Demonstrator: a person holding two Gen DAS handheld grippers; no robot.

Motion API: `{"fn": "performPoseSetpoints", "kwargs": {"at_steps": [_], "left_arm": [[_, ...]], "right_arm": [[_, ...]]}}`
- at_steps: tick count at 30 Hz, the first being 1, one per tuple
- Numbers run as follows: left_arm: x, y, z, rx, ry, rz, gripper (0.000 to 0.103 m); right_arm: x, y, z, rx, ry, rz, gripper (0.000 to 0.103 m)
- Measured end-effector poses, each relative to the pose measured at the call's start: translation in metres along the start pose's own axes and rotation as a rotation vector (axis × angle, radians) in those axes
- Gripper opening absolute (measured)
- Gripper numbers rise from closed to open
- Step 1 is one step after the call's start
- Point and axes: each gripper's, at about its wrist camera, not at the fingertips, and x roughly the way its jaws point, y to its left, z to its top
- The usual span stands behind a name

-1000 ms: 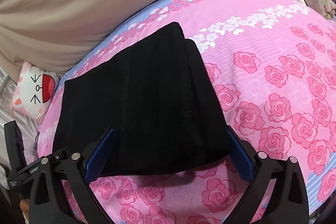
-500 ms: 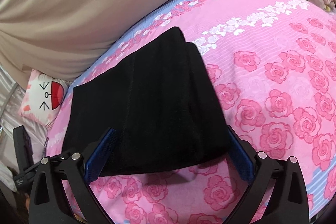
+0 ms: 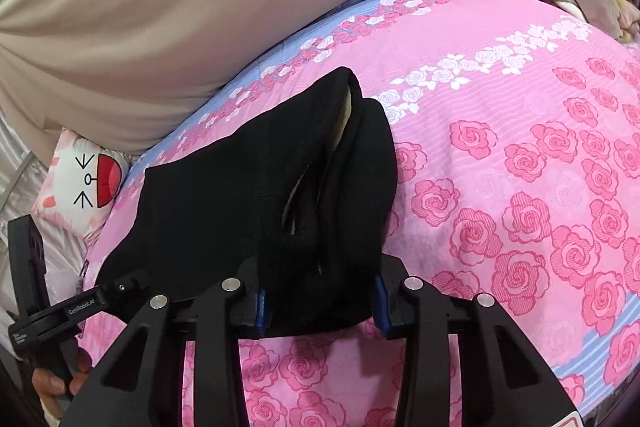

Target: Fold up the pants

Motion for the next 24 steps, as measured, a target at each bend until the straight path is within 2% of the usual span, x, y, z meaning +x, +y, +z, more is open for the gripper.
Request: {"fn": "performPoseSetpoints", "kwargs": {"at_steps": [2,4,6,7,9,13,15,16,17,18,20,24], "left_arm": [[0.0,0.002,-0.001,0.001,0.005,0.002,0.034],[0.001,0.011,-0.003,-0.04,0.015,-0.021,0.046],[0.004,0.025,-0.004,-0.112,0.033,-0.081,0.08],[0.008,0.034,-0.006,-0.161,0.047,-0.111,0.085],[0.018,0.045,-0.009,-0.215,0.078,-0.126,0.088],[0.02,0.033,-0.009,-0.147,0.056,-0.092,0.087],[0.021,0.03,-0.009,-0.134,0.037,-0.088,0.078],[0.02,0.029,-0.007,-0.135,0.028,-0.093,0.065],[0.016,0.028,-0.005,-0.137,0.023,-0.116,0.043],[0.011,0.027,-0.002,-0.133,0.01,-0.127,0.026],[-0.001,0.019,0.007,-0.116,-0.013,-0.133,0.021],[-0.026,0.019,0.011,-0.107,-0.052,-0.172,0.02]], "right_arm": [[0.0,-0.003,0.0,0.017,0.006,0.012,0.038],[0.0,-0.006,0.0,0.026,0.01,0.02,0.039],[0.0,-0.009,-0.001,0.039,0.016,0.029,0.041],[0.0,-0.01,-0.001,0.043,0.018,0.034,0.042],[0.001,-0.012,-0.001,0.049,0.021,0.038,0.048],[0.008,-0.02,-0.002,0.092,0.036,0.056,0.056],[0.011,-0.022,-0.002,0.099,0.039,0.07,0.055],[0.011,-0.019,-0.001,0.078,0.035,0.072,0.053],[0.009,-0.014,0.0,0.052,0.029,0.075,0.04],[0.006,-0.01,0.001,0.03,0.024,0.069,0.036],[-0.006,0.003,0.004,-0.014,0.0,0.071,0.033],[-0.034,0.021,0.01,-0.034,-0.055,0.138,0.031]]}}
